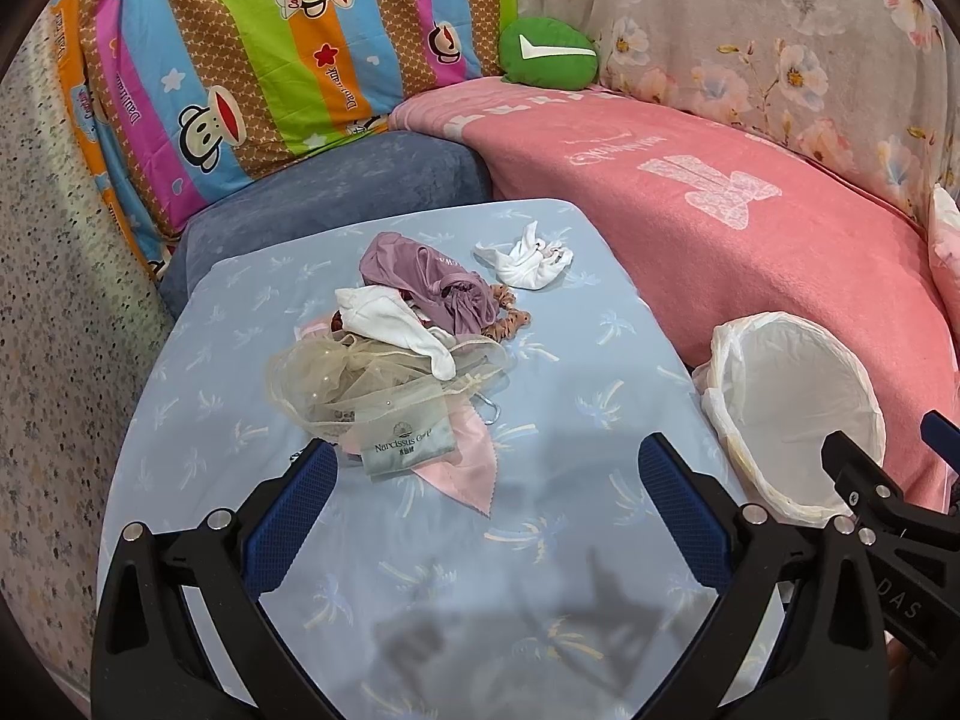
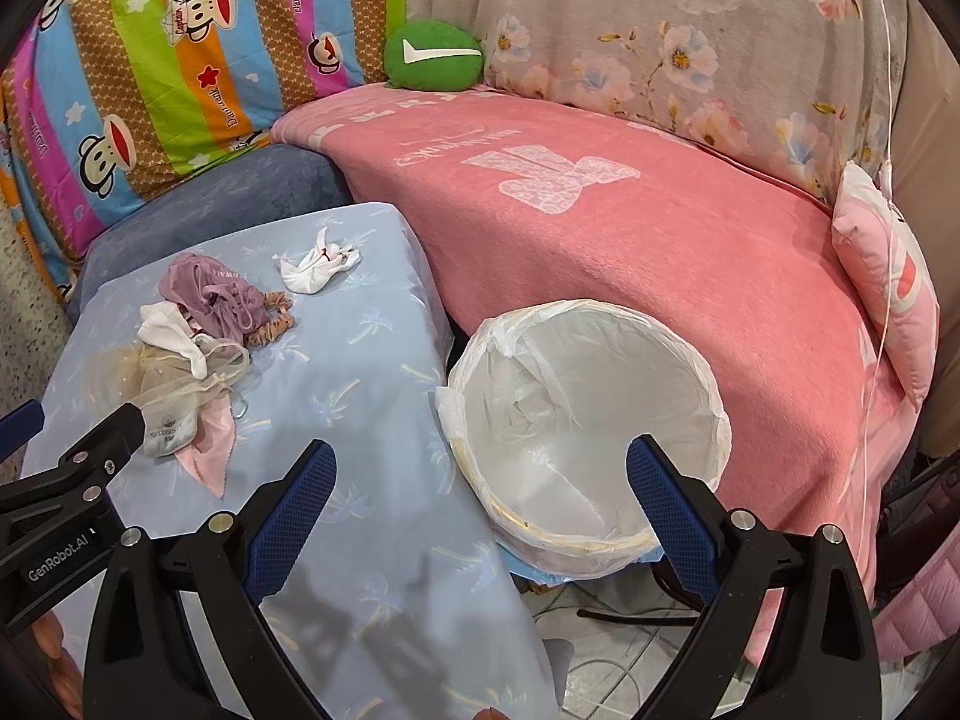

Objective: Collect trash

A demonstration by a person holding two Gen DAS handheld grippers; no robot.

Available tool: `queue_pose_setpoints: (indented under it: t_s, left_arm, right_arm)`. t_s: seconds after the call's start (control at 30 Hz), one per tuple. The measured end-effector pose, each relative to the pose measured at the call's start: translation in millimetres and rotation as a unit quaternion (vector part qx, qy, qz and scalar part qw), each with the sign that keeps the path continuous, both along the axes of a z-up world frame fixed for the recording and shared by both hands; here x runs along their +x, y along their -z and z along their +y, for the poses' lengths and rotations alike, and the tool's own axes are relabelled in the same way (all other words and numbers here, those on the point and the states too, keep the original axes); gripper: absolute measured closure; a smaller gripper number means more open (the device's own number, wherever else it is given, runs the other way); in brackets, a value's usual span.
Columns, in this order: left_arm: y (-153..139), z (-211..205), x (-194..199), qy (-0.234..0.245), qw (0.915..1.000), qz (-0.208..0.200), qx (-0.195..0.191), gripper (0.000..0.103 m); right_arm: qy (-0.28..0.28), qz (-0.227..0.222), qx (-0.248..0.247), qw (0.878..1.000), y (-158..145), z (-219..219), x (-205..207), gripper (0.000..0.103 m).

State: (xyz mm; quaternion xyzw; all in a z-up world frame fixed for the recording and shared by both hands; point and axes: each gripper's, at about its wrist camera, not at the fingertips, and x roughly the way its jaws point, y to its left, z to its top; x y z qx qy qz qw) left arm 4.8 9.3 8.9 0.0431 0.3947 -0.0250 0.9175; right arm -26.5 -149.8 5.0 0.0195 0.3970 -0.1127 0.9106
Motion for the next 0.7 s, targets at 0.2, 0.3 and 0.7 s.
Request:
queue_pose_setpoints:
  t_s: [0.2,0.3,0.7]
  left_arm:
    - [-0.1,0.1,-1.9,0.0,1.0,-0.001,0.0,0.007]
    - [-0.3,0.1,-1.9,0.0,1.0,-0.002,0.0,0.007]
    - [-3.0,-0.7,-5.4,0.003,1.0,-0.004,-0.004,0.007]
  right_arm:
    - [0.001,-0.001,0.0,1.0,-0.2,-1.3,-0.8,0.008]
    - [0.002,-0.001,0.0,1.0,-0.4,-1.6,-0.7,0.008]
    - [0.003,-0.002,0.0,1.0,-2.9,-1.4,-2.7,0.008]
